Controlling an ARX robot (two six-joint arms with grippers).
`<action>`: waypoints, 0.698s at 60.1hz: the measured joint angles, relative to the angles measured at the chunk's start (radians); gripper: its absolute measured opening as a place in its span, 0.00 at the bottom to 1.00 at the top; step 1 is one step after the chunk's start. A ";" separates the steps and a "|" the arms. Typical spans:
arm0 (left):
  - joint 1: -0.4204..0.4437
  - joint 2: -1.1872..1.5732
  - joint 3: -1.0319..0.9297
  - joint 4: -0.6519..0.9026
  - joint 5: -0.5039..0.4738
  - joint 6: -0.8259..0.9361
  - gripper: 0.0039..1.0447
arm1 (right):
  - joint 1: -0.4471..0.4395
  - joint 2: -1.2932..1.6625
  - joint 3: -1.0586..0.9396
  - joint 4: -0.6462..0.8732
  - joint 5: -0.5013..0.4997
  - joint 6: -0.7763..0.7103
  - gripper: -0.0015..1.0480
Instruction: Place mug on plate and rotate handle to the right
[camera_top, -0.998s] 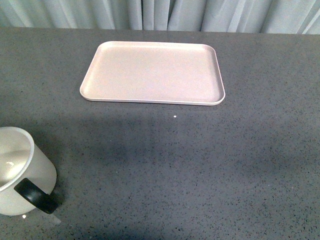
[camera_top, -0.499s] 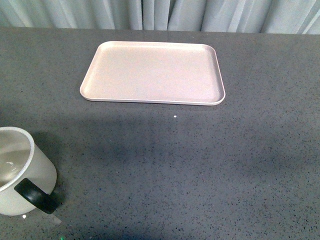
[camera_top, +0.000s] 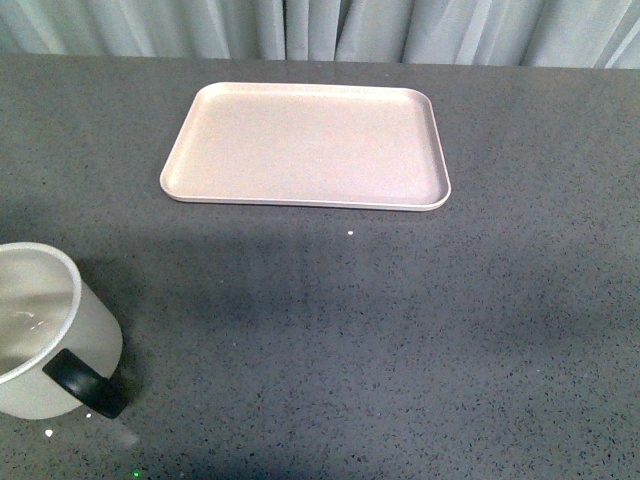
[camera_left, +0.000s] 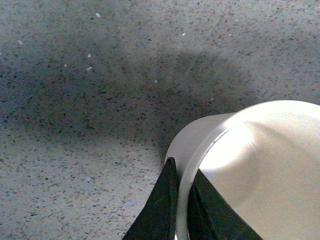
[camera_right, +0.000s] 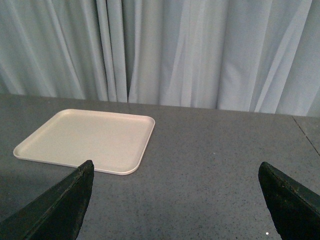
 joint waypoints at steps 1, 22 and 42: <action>-0.003 0.000 0.003 -0.002 -0.002 -0.004 0.02 | 0.000 0.000 0.000 0.000 0.000 0.000 0.91; -0.194 0.295 0.487 -0.053 -0.014 -0.041 0.02 | 0.000 0.000 0.000 0.000 0.000 0.000 0.91; -0.291 0.597 0.942 -0.210 0.008 0.009 0.02 | 0.000 0.000 0.000 0.000 0.000 0.000 0.91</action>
